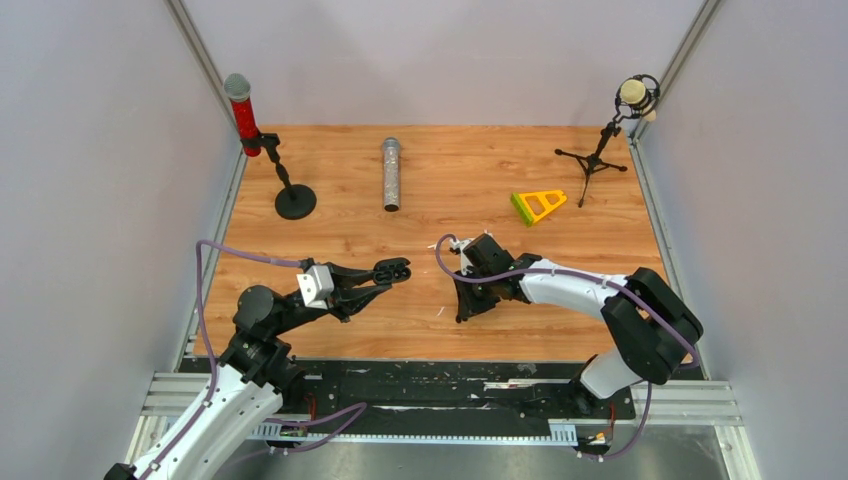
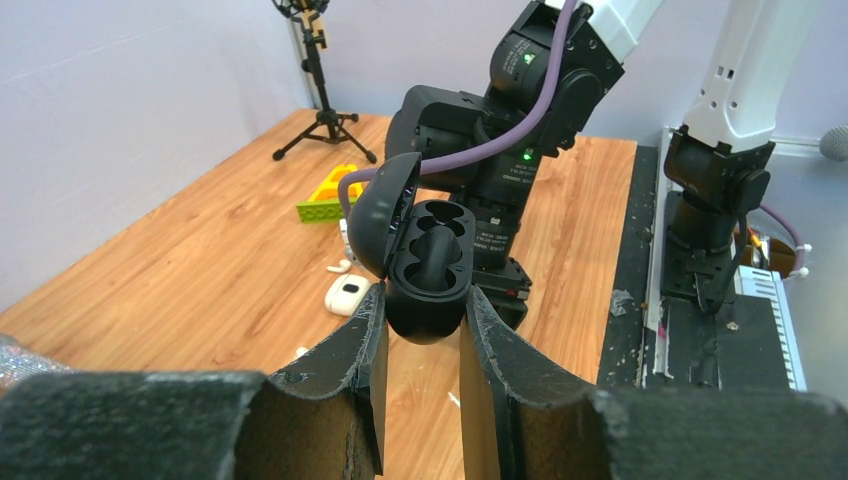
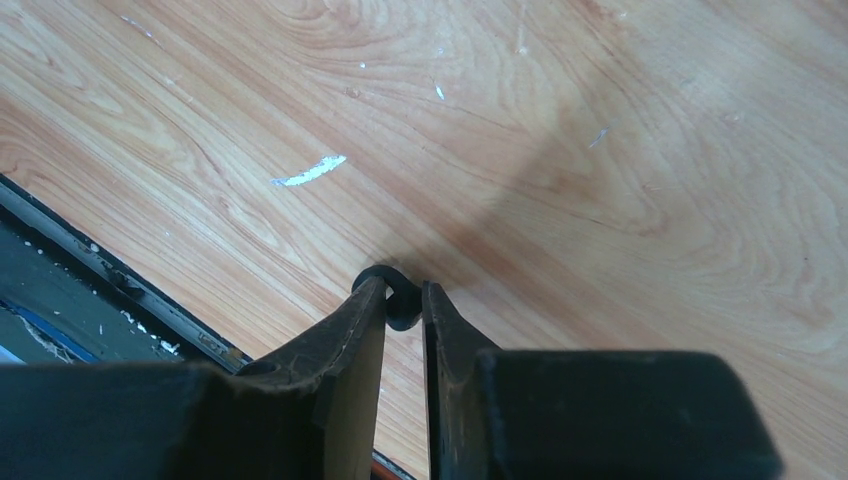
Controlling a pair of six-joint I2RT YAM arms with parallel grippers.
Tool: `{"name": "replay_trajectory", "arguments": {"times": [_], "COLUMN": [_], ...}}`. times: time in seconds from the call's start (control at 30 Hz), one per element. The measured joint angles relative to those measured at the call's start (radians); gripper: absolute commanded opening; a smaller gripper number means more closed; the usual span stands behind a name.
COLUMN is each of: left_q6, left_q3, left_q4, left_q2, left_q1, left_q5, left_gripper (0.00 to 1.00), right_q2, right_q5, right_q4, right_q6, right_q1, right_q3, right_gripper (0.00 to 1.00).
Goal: Insert the wireless bluetooth earbuds into the charging case
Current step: Pick up the earbud from the center of the board.
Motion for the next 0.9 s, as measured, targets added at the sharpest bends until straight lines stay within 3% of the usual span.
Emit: {"name": "replay_trajectory", "arguments": {"times": [0.13, 0.47, 0.67, 0.9], "left_q6": [0.0, 0.0, 0.0, 0.0], "left_q3": [0.0, 0.0, 0.0, 0.0], "left_q4": [0.0, 0.0, 0.0, 0.0], "left_q2": [0.0, 0.0, 0.0, 0.0], "left_q1": [0.0, 0.0, 0.0, 0.0], "left_q5": [0.001, 0.001, 0.001, 0.004], "left_gripper": [0.0, 0.0, 0.0, 0.0], "right_q2": [0.003, 0.005, 0.005, 0.005], "right_q5": [-0.001, -0.006, -0.009, -0.009], "right_q4": [0.003, 0.027, 0.009, -0.008], "right_q6": [0.009, 0.01, 0.032, 0.085], "right_q1": [0.001, 0.005, 0.012, 0.051], "right_q3": [0.0, 0.0, 0.0, -0.005], "right_gripper": [0.01, 0.0, 0.27, 0.31]}}
